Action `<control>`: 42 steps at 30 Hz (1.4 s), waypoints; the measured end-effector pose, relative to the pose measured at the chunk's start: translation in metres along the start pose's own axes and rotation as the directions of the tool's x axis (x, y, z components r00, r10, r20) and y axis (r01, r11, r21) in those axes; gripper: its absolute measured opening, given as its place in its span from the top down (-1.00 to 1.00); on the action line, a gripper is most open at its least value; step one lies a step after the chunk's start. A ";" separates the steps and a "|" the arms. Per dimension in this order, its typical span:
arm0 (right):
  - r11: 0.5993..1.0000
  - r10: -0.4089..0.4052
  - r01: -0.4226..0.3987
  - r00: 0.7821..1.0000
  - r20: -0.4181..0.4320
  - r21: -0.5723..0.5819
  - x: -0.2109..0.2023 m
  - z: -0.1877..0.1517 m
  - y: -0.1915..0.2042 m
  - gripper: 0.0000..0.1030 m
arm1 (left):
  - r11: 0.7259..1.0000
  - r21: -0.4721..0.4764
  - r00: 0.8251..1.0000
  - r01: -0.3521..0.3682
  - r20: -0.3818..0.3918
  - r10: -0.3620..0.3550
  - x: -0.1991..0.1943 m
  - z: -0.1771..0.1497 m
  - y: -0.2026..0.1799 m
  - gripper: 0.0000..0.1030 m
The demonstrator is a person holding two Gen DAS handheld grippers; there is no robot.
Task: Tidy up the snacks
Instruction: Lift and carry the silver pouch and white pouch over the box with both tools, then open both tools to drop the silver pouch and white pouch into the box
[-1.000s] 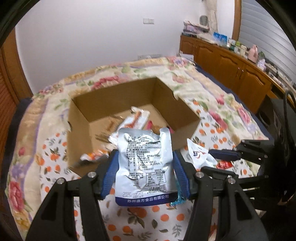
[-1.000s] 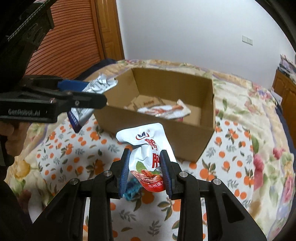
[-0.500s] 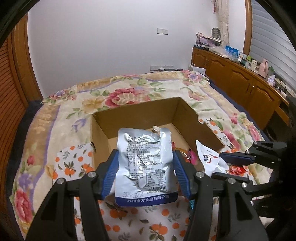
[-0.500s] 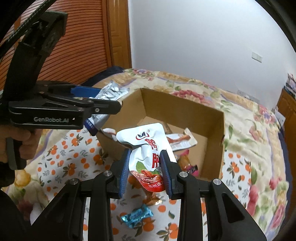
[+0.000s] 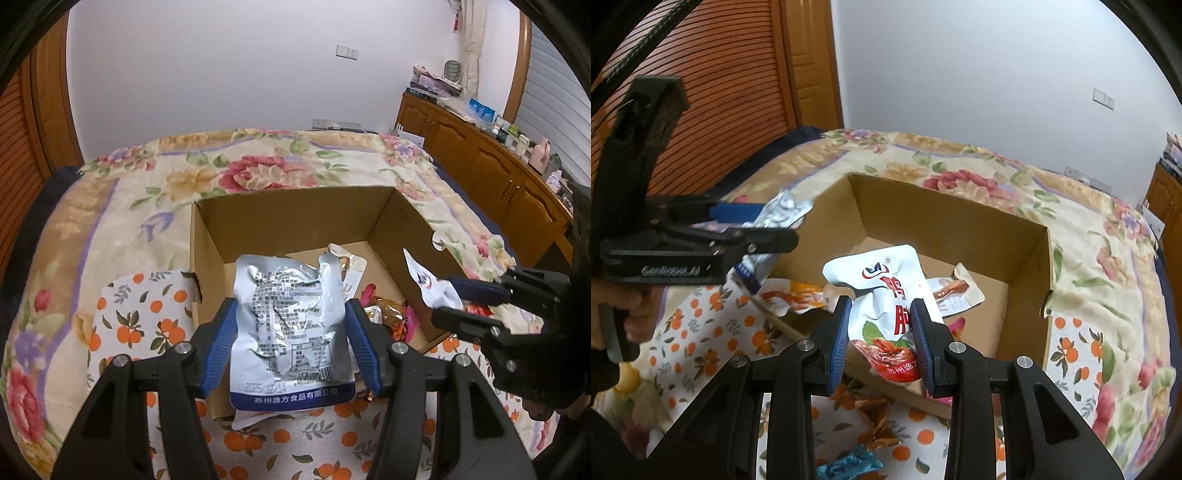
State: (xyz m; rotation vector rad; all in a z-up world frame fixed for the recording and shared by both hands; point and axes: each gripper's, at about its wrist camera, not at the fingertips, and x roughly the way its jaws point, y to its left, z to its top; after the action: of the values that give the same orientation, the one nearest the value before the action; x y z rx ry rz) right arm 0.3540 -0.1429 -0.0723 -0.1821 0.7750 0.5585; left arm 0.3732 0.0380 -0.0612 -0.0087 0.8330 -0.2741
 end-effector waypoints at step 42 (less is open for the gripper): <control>0.991 -0.076 0.070 0.996 0.044 0.110 -0.056 -0.038 -0.006 -0.58 | 1.000 -0.019 0.995 -0.017 0.097 0.019 -0.054 -0.039 -0.036 -0.88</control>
State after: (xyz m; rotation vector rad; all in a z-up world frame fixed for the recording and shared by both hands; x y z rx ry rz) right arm 0.3012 -0.1840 -0.0596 -0.0964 0.7471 0.4489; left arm 0.3022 0.0207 -0.0439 -0.0316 0.7385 -0.2471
